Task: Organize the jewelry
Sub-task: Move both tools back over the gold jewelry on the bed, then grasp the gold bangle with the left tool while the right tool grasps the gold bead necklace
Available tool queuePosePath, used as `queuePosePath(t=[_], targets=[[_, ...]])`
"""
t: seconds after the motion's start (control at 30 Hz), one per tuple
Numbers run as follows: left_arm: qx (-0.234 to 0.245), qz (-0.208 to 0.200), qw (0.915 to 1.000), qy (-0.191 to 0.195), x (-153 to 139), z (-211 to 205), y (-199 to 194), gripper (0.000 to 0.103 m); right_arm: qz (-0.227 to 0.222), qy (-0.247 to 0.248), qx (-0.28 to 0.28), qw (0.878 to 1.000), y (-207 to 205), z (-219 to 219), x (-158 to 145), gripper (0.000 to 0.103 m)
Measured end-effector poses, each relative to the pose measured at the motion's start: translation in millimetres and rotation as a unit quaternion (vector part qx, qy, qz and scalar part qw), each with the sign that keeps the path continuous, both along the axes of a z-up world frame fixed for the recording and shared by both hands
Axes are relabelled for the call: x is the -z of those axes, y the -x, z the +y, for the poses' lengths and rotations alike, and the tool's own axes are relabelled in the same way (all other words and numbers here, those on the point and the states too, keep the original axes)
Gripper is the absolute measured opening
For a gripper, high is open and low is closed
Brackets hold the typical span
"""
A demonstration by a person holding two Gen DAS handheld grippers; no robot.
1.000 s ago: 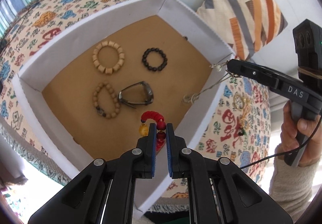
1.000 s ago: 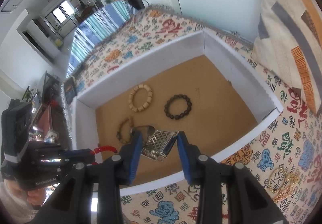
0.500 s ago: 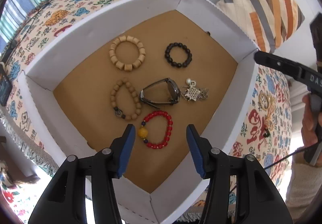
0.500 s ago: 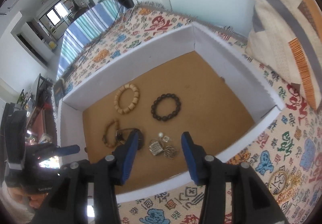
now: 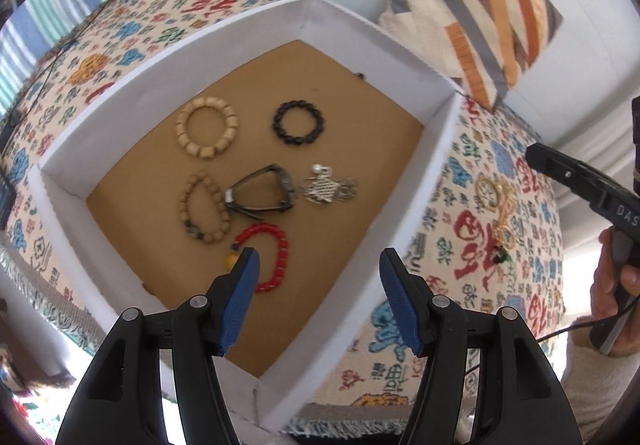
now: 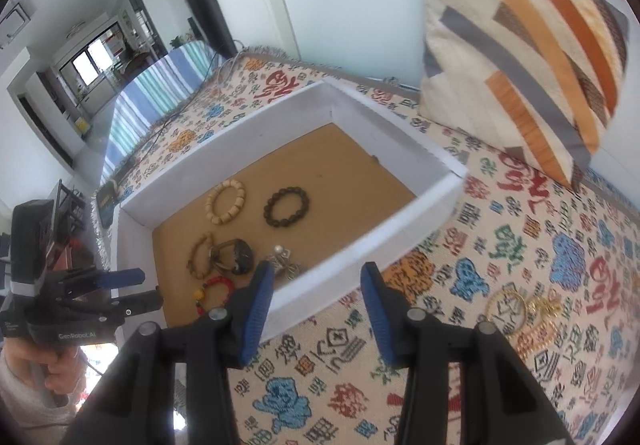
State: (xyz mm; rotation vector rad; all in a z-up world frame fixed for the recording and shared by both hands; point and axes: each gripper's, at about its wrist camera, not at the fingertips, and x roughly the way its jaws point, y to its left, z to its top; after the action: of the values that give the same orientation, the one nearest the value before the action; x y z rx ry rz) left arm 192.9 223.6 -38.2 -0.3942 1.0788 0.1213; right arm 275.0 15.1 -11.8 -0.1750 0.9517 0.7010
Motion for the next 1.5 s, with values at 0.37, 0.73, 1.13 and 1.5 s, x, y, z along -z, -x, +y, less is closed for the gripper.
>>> queuePosePath(t=[0.37,0.73,1.13,1.5], targets=[[0.108,-0.035,0.9935,0.009,-1.2,-108.6,7.0,0.073,-0.019,0.025,0.108,0.994,45.6,-109.8,35.8,0.046],[0.184,0.034,0.9823,0.007,56.9,-192.0,3.1,0.073,0.013,0.046,0.224,0.974,93.4,-217.8,90.7,0.046],[0.19,0.062,0.9798,-0.014,78.4,-211.5,-19.6,0.073,0.062,0.026,0.242,0.968,94.7,-240.9,125.2,0.046],[0.196,0.073,0.9777,-0.019,87.7,-225.1,-61.8,0.073,0.087,0.019,0.231,0.969,73.9,-244.0,135.3,0.046]])
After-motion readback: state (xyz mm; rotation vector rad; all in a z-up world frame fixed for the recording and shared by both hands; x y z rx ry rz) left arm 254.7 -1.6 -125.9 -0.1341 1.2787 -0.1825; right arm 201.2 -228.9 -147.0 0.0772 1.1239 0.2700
